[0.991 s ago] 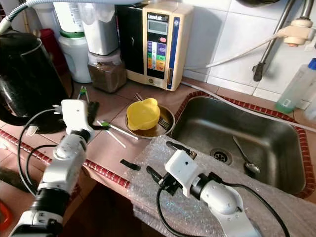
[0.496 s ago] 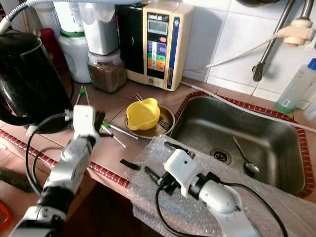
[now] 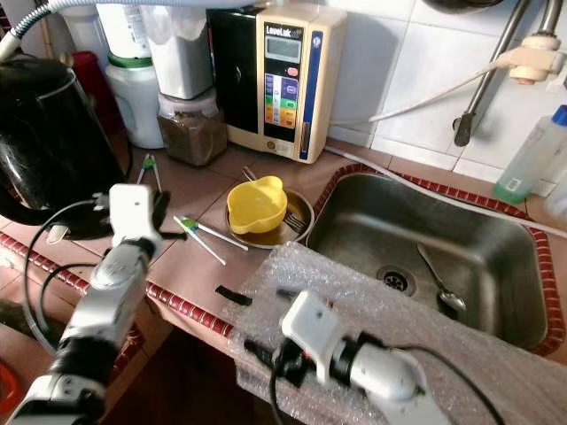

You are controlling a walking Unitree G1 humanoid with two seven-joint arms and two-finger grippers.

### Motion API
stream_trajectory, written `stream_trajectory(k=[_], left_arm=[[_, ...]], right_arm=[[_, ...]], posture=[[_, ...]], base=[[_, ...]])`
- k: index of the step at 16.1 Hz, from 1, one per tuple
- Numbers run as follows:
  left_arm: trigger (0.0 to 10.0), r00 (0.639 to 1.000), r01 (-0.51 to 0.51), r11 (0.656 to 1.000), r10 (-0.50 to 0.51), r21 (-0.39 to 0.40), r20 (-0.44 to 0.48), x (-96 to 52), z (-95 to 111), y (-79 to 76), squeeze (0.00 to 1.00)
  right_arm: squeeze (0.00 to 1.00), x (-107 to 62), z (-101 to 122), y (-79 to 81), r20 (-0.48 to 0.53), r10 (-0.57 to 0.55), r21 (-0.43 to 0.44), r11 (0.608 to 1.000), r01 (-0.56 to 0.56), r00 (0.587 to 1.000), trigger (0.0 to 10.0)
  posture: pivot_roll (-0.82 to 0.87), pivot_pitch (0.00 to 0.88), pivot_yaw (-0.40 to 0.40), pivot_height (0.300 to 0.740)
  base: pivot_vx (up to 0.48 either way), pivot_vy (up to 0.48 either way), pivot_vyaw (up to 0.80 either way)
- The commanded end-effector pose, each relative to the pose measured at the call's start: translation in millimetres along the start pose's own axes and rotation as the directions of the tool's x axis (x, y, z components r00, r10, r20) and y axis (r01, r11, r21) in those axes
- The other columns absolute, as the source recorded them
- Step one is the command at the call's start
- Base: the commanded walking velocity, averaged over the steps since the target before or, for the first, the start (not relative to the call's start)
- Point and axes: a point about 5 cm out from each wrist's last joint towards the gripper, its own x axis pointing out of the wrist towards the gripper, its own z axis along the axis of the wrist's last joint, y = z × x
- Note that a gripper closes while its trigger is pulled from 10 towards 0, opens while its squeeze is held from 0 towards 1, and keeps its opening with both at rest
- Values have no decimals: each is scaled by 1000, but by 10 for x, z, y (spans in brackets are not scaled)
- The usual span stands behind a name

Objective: Kitchen organization

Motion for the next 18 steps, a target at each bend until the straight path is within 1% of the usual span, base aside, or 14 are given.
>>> stream_trajectory(k=[1, 2, 3, 4, 5, 8, 9, 10, 11, 12, 13, 15, 17, 18], left_arm=[[10000, 1000, 9, 1000, -9, 15, 7, -14, 25, 12, 0], [10000, 1000, 17, 1000, -17, 21, 2, -65, -15, 47, 0], [10000, 999, 40, 999, -40, 18, -19, -93, -47, 33, 0], [10000, 995, 64, 997, -66, -34, -74, -140, -103, -8, 0], [10000, 992, 84, 995, -88, -54, -87, -161, -114, -39, 0], [10000, 970, 172, 979, -188, -114, -153, -231, -171, -225, 0], [10000, 962, 178, 974, -202, -139, -182, -239, -184, -261, 0], [10000, 957, 183, 968, -215, -172, -194, -237, -154, -324, 0], [10000, 955, 186, 965, -221, -183, -196, -233, -135, -351, 0], [10000, 947, 214, 960, -249, -181, -202, -238, -88, -420, 0], [10000, 938, 234, 961, -263, -146, -226, -262, -128, -428, 0], [10000, 923, 252, 957, -283, -145, -260, -318, -210, -420, 0], [10000, 917, 243, 957, -279, -156, -284, -346, -198, -441, 0], [10000, 916, 246, 958, -280, -148, -287, -347, -191, -451, 0]], right_arm=[[341, 0, 5, 10, -3, 8, -11, 1000, -8, 1000, 10000], [345, 0, -21, 32, -16, 5, -15, 1000, -6, 1000, 10000], [341, -5, -48, 22, -33, -14, -44, 999, 13, 999, 10000], [349, -7, -51, -26, -29, -71, -79, 995, 68, 997, 10000], [353, -8, -53, -41, -27, -88, -79, 993, 86, 996, 10000], [357, 7, -50, -35, -31, -90, -108, 990, 86, 995, 10000], [353, 15, -51, -31, -31, -91, -117, 989, 87, 995, 10000], [357, 19, -53, -26, -31, -90, -123, 989, 85, 995, 10000], [357, 20, -53, -25, -31, -90, -125, 988, 85, 995, 10000], [357, 15, -53, -26, -31, -93, -130, 988, 88, 995, 10000], [357, 10, -54, -28, -33, -94, -132, 987, 89, 995, 10000], [353, 7, -56, -31, -36, -96, -135, 987, 90, 995, 10000], [353, 1, -63, -34, -38, -97, -141, 986, 90, 995, 10000], [357, 3, -65, -34, -40, -95, -143, 986, 89, 995, 10000]], posture=[[80, 0, -11, 740], [81, 0, -13, 740], [83, 0, -13, 740], [84, 0, -13, 740], [83, 0, -12, 740], [81, 0, -11, 740], [81, 0, -11, 740], [79, 0, -10, 740], [79, 0, -10, 740], [74, 0, -7, 740], [71, 0, -7, 740], [69, 0, -6, 740], [72, 0, -8, 740], [73, 0, -9, 740]], base=[[0, 0, 0], [0, 0, 0], [0, 0, 0], [0, 0, 0], [0, 0, 0], [0, 0, 0], [0, 0, 0], [0, 0, 0], [0, 0, 0], [0, 0, 0], [0, 0, 0], [0, 0, 0], [0, 0, 0], [0, 0, 0]])
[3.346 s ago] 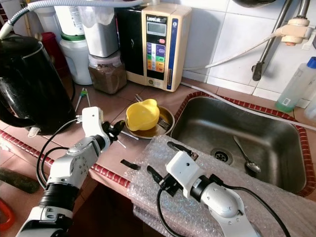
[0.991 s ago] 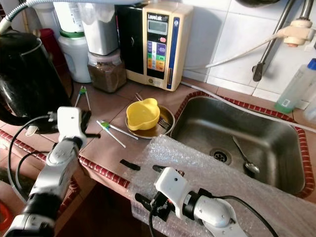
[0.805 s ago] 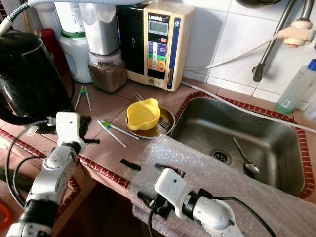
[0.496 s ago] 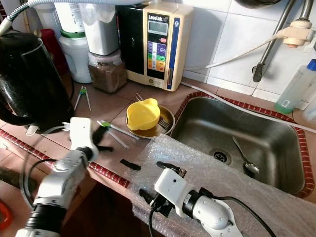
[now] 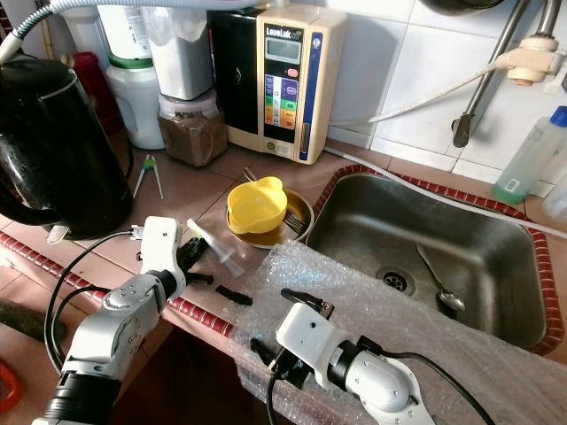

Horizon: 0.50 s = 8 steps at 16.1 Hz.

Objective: Kitchen organization

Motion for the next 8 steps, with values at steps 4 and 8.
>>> stream_trajectory(k=[4, 8], left_arm=[[10000, 999, -28, 997, 30, 67, -27, 36, -1, 17, 0], [10000, 991, -122, 987, 117, 106, 59, 43, 144, 182, 1000]], right_arm=[[349, 2, -28, -39, -16, -6, -22, 1000, 5, 1000, 10000], [353, 4, -32, -50, -18, -11, -27, 1000, 11, 1000, 10000]], posture=[[76, 0, -9, 740], [75, 0, -6, 740]], base=[[0, 0, 0], [0, 0, 0]])
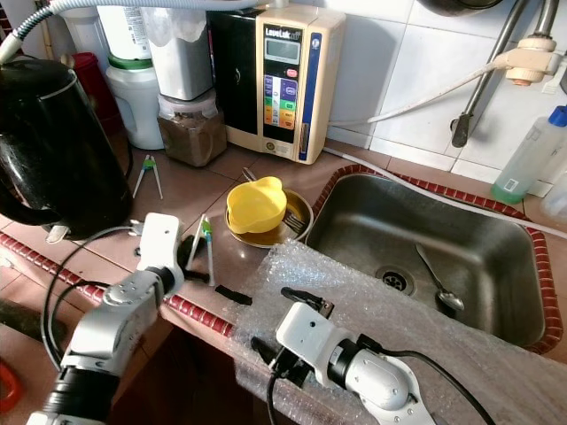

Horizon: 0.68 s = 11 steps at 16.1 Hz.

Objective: Kitchen organization

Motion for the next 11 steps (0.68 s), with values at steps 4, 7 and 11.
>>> stream_trajectory(k=[4, 7, 11], left_arm=[[10000, 985, -133, 991, 129, 27, 111, 29, 213, 228, 1000], [10000, 993, -39, 999, 43, -37, 111, 14, 230, 154, 1000], [10000, 979, -56, 998, 61, -29, 196, -76, 247, 188, 1000]], right_arm=[[353, -12, -30, -40, -18, -15, -16, 1000, 14, 1000, 10000], [349, -11, -37, -55, -18, -18, -20, 1000, 17, 1000, 10000], [353, -16, -37, -61, -18, -21, -23, 1000, 20, 1000, 10000]], posture=[[77, 0, -5, 740], [78, 0, -4, 740], [80, 0, -5, 740]], base=[[0, 0, 0], [0, 0, 0], [0, 0, 0]])
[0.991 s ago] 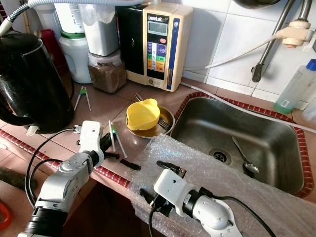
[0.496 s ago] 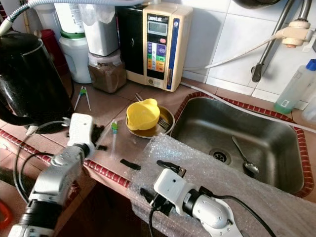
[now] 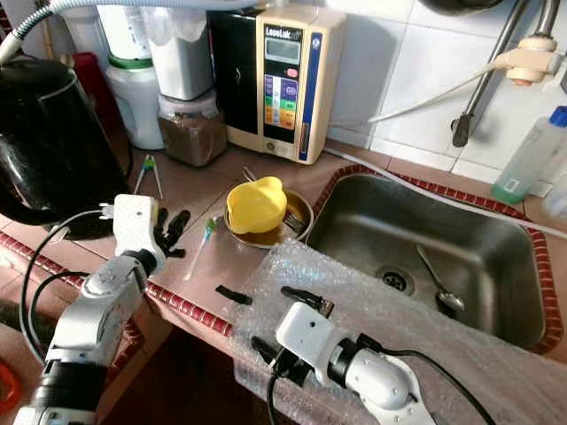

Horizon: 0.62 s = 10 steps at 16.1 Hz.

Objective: Kitchen organization

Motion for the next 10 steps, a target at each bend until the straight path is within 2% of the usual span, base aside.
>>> stream_trajectory(k=[1, 2, 3, 4, 5, 8, 9, 10], left_arm=[[10000, 999, -18, 998, 17, 55, 35, -25, 32, 54, 1000], [10000, 999, -5, 997, 1, 81, 42, -23, 40, 58, 1000], [10000, 996, 23, 984, -38, 174, 82, -39, 89, 44, 1000], [10000, 992, 45, 972, -70, 229, 101, -58, 115, 26, 1000], [10000, 995, 30, 981, -48, 190, 91, -58, 89, 56, 1000], [10000, 993, 44, 986, -61, 162, 104, -43, 73, 89, 1000], [10000, 989, -30, 985, 5, 167, 147, -32, 133, 165, 1000], [10000, 976, -127, 965, 80, 230, 203, -30, 207, 248, 1000]], right_arm=[[357, -16, -40, -55, -22, -18, -11, 1000, 17, 1000, 10000], [357, -13, -41, -59, -21, -17, -11, 1000, 17, 1000, 10000], [353, -13, -41, -59, -21, -17, -13, 1000, 16, 1000, 10000], [357, -11, -41, -62, -20, -16, -15, 1000, 16, 1000, 10000], [357, -6, -40, -67, -20, -16, -16, 1000, 16, 1000, 10000], [357, -7, -41, -79, -20, -20, -19, 1000, 19, 1000, 10000], [357, -11, -44, -75, -21, -21, -20, 1000, 20, 1000, 10000], [353, -12, -44, -73, -21, -21, -21, 1000, 21, 1000, 10000]], posture=[[80, 0, -6, 740], [80, 0, -6, 740], [86, 0, -9, 740], [88, 0, -10, 740], [89, 0, -11, 740], [86, 0, -12, 740], [85, 0, -11, 740], [83, 0, -10, 740]], base=[[0, 0, 0], [0, 0, 0], [0, 0, 0], [0, 0, 0], [0, 0, 0], [0, 0, 0], [0, 0, 0], [0, 0, 0]])
